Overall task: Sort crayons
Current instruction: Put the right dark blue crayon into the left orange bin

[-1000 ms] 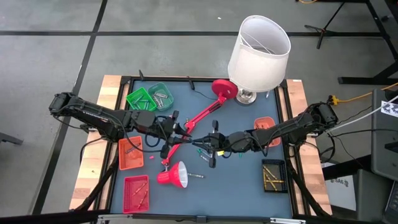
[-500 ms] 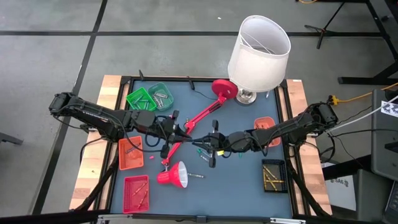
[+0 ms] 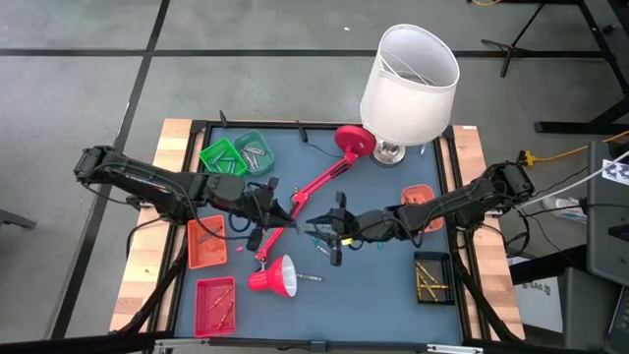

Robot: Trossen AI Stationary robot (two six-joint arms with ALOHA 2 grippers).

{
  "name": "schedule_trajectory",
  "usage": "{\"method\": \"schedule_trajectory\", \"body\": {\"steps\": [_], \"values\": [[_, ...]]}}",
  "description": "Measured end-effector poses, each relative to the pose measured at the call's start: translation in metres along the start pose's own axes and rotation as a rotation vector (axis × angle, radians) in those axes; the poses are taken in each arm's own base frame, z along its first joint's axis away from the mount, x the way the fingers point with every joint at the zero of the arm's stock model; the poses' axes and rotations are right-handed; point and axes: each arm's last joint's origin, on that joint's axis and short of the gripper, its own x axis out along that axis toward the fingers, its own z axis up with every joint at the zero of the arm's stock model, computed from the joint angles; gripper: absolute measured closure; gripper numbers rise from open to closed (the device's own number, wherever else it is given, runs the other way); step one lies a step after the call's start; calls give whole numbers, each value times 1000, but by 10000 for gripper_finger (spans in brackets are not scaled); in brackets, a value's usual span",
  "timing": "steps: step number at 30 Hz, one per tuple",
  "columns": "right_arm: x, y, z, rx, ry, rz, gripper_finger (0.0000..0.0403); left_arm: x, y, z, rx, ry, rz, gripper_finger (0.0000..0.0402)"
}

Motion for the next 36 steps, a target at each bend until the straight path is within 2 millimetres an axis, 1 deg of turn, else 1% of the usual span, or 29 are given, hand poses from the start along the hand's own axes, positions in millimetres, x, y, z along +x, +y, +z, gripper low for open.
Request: {"method": "schedule_trajectory", "body": {"steps": [4, 7, 9, 12, 17, 19, 22, 29, 32, 36], "values": [[-1, 0, -12, 54, 125, 36, 242, -27, 1, -13, -154, 190, 9, 392], [-2, 0, -21, 93, 230, 78, 233, -54, 0, -26, -323, 381, 4, 392], [-3, 1, -26, 114, 283, 100, 233, -70, -1, -39, -462, 536, 40, 392], [1, 3, -34, 147, 318, 134, 236, -90, -4, -56, -589, 721, 172, 392], [17, 8, -52, 161, 332, 175, 236, -109, -6, -75, -672, 929, 432, 392], [22, 10, -59, 162, 345, 195, 236, -112, -7, -78, -672, 950, 490, 392], [29, 13, -67, 172, 342, 245, 237, -113, -8, -79, -638, 935, 536, 392], [35, 35, -89, 151, 366, 304, 237, -113, -9, -79, -595, 903, 567, 389], [34, 45, -101, 133, 390, 313, 237, -113, -9, -79, -597, 899, 573, 372], [33, 54, -111, 109, 409, 302, 237, -113, -9, -79, -595, 896, 576, 342]]}}
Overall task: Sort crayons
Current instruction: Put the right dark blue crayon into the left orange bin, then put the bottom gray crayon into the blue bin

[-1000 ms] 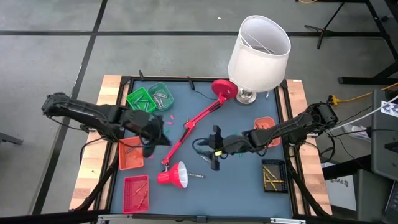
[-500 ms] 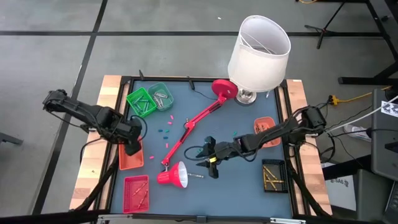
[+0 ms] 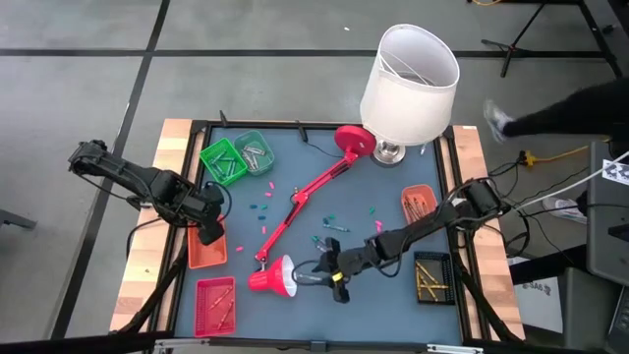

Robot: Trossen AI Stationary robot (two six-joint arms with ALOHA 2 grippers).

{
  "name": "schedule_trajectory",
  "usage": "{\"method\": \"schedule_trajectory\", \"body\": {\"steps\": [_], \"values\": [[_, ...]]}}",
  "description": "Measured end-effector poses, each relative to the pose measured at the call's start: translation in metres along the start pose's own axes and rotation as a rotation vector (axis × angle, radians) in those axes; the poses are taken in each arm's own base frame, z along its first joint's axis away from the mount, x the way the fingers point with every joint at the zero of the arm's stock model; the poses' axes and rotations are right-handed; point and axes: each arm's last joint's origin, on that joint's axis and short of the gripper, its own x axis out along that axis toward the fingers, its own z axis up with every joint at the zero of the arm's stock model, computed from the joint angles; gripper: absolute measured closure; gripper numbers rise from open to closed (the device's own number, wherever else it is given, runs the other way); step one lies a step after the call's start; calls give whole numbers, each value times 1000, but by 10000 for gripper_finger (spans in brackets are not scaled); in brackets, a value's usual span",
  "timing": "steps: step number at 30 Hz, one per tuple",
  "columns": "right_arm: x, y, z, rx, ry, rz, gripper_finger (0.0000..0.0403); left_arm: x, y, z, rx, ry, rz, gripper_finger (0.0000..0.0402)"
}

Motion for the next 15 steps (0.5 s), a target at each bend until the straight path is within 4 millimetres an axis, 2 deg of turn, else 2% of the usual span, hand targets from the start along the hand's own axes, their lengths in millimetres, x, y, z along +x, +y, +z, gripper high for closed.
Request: {"method": "schedule_trajectory", "body": {"steps": [7, 15], "values": [[-1, 6, -3, -16, -14, -65, 237, 0, -1, 1, -2, -9, -15, 307], [12, 11, -20, -39, 6, -72, 237, 0, -3, 2, -4, -23, -33, 301]]}}
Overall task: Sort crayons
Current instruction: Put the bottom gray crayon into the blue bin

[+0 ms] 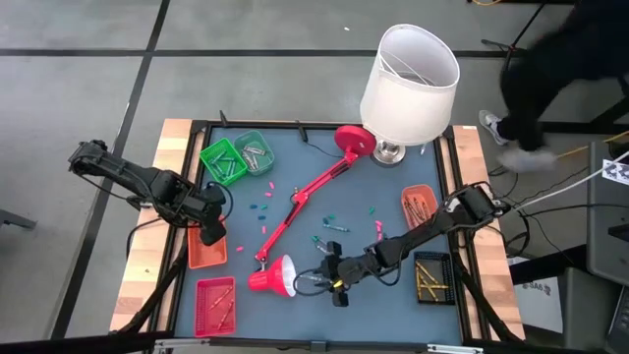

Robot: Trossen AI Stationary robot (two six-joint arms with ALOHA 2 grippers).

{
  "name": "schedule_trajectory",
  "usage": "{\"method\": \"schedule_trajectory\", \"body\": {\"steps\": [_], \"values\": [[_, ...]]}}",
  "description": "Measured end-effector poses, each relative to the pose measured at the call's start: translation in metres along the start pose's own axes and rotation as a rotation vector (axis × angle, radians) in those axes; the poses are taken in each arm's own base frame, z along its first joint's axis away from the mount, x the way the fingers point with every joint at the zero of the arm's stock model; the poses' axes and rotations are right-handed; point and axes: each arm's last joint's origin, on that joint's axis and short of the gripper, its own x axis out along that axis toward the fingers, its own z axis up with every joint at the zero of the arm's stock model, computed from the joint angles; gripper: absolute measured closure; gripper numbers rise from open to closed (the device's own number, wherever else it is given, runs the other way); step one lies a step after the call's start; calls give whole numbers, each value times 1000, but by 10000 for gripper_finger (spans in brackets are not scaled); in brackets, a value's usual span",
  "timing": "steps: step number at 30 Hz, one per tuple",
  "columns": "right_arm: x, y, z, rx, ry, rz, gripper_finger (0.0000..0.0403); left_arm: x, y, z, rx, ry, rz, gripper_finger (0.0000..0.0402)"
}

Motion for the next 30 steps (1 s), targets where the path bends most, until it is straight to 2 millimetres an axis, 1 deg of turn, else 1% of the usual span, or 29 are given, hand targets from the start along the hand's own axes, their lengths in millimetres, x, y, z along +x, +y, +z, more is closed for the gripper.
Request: {"method": "schedule_trajectory", "body": {"steps": [5, 9, 19, 25, 27, 30], "values": [[9, 0, -15, -17, 34, -54, 237, 0, 0, 0, 0, -3, -4, 301], [14, -2, -21, -21, 49, -62, 237, 0, -1, 1, -1, -13, -8, 301], [15, -2, -23, -63, 64, -69, 237, 0, -3, 4, -7, -89, -10, 301], [15, -3, -24, -66, 79, -74, 238, -1, -6, 9, -9, -183, -8, 301], [15, -3, -24, -66, 80, -74, 246, -1, -7, 10, -1, -209, -11, 301], [15, -3, -24, -66, 83, -76, 271, -1, -9, 11, 15, -227, -21, 301]]}}
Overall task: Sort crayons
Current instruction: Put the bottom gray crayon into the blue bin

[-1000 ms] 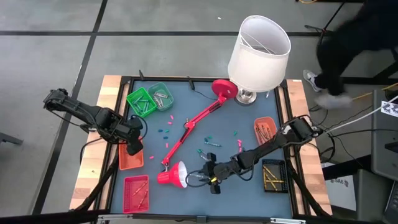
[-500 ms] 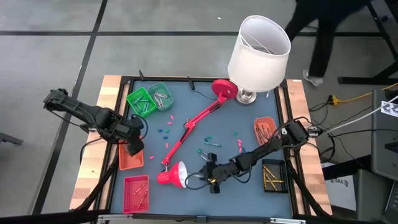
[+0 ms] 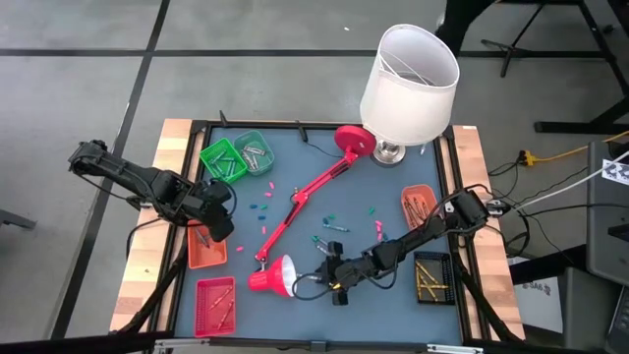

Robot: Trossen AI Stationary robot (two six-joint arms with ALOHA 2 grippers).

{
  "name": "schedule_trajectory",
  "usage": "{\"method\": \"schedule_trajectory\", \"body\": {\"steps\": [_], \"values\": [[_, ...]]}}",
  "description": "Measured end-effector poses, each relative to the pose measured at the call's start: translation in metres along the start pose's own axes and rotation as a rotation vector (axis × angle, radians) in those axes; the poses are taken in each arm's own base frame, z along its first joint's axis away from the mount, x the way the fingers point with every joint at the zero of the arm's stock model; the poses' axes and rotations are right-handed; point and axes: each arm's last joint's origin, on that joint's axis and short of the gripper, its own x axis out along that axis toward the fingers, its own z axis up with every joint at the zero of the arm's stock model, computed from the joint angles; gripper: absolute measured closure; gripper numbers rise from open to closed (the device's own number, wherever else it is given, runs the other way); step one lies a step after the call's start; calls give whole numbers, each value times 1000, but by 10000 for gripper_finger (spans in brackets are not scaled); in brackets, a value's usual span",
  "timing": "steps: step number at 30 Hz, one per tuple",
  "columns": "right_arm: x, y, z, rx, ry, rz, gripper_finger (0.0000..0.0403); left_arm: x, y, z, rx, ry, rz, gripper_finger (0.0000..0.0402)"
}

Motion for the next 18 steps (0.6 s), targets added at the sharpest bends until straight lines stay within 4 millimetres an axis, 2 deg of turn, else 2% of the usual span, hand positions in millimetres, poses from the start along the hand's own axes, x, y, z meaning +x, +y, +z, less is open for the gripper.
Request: {"method": "schedule_trajectory", "body": {"steps": [10, 18], "values": [[0, 0, -1, 1, 4, -3, 362, 0, -4, 3, 5, -27, -39, 301], [0, 0, -1, 1, 8, 1, 386, 0, -6, 6, -5, -92, -34, 301]]}}
